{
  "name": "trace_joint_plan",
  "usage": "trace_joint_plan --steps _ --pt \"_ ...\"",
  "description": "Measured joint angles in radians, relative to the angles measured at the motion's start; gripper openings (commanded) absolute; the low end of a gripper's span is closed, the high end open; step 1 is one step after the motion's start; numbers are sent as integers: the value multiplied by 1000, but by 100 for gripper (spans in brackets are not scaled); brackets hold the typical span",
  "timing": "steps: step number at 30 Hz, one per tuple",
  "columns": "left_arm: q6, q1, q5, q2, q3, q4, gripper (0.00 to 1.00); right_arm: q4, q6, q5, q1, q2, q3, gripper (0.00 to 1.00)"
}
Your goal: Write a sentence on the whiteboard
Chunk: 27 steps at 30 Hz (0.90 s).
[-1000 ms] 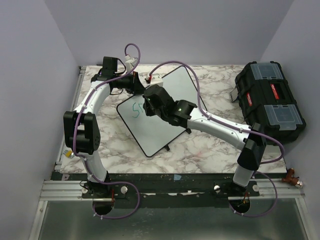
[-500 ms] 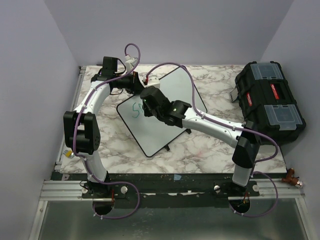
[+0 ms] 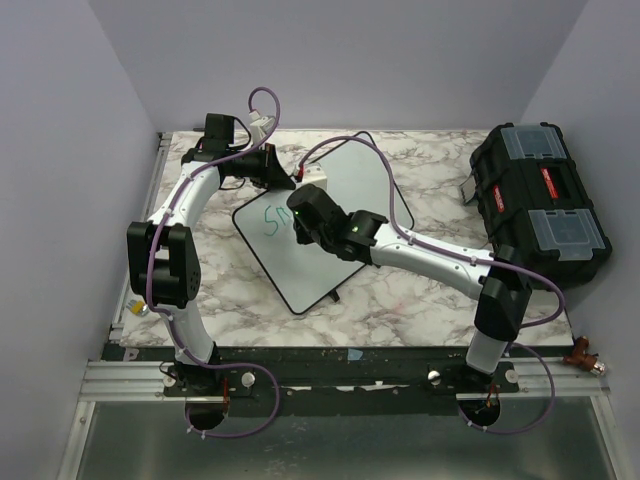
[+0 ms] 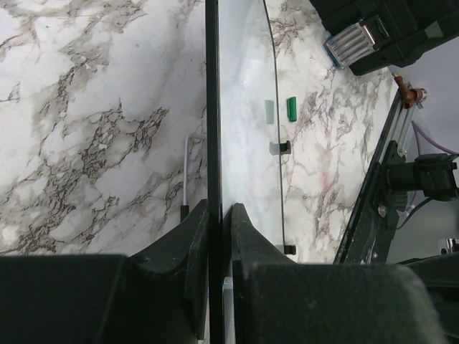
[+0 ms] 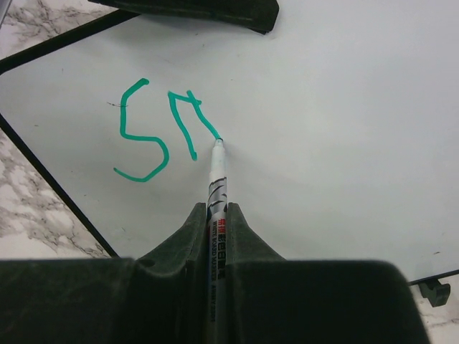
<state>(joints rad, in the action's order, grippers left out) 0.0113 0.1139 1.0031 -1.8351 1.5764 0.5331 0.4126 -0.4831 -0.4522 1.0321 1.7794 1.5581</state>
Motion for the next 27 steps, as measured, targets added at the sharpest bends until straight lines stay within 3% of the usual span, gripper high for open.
trace_joint_plan --steps 27 --pt "0 0 0 -2 4 8 0 27 31 -47 -6 75 145 1"
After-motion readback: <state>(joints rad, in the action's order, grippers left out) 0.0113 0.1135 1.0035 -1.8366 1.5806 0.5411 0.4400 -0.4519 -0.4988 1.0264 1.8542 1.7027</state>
